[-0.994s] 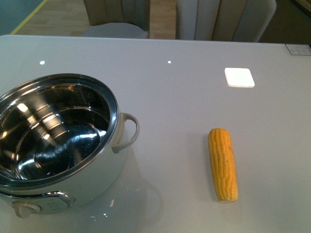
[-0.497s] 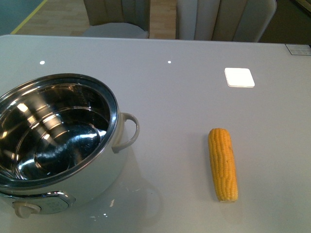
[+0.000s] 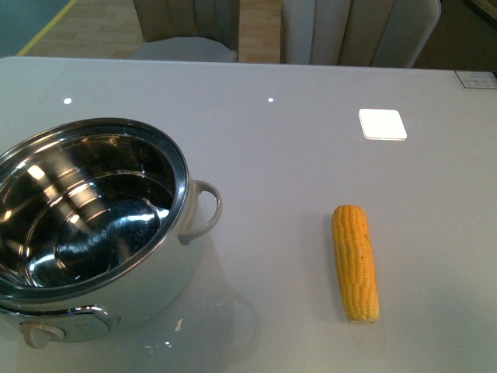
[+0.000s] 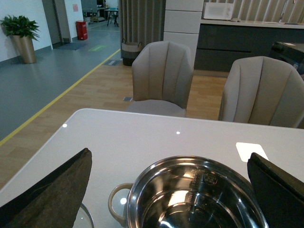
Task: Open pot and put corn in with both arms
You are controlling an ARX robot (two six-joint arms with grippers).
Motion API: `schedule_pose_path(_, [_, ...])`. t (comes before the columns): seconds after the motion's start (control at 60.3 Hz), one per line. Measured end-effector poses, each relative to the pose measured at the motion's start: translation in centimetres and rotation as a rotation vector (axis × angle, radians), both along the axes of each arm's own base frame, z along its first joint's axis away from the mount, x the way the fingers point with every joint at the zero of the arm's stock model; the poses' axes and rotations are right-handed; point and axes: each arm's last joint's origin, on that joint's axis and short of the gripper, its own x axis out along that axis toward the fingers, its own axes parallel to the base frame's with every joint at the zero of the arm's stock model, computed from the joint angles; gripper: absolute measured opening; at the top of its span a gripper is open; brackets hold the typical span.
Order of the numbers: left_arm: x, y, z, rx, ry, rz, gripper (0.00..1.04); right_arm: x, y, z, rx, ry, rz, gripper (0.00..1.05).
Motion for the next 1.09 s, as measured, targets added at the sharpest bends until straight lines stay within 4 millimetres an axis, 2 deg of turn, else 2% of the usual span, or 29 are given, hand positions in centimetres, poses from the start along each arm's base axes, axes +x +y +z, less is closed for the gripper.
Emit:
schedule_pose_path(0.017, [0.0,0.0,0.0,0.0,0.0,0.001,0.98,0.2,0.1,-0.3,0.03,0.078,0.008,0.96])
schedule_pose_path(0.083, [0.0,0.0,0.0,0.0,0.0,0.0,0.98,1.2,0.4,-1.1,0.081,0.205,-0.014,0.96])
schedule_pose_path(0.133, [0.0,0.0,0.0,0.0,0.0,0.003,0.98,2.0,0.7,-1.5,0.081,0.235,-0.032,0.96])
schedule_pose_path(0.315, [0.0,0.0,0.0,0.0,0.0,0.002,0.98,6.9,3.0,-2.8,0.075,0.249,-0.007,0.96])
schedule_pose_path(0.414, [0.0,0.0,0.0,0.0,0.0,0.002,0.98,10.5,5.0,-5.5,-0.014,0.292,0.012,0.96])
schedule_pose_path(0.58, [0.0,0.0,0.0,0.0,0.0,0.002,0.98,14.2,7.0,-10.1,-0.133,0.393,0.05,0.96])
schedule_pose_path(0.878, [0.0,0.0,0.0,0.0,0.0,0.002,0.98,16.8,9.5,-13.8,-0.248,0.432,0.107,0.96])
schedule_pose_path(1.094, [0.0,0.0,0.0,0.0,0.0,0.002,0.98,17.9,10.1,-15.6,-0.275,0.467,0.101,0.96])
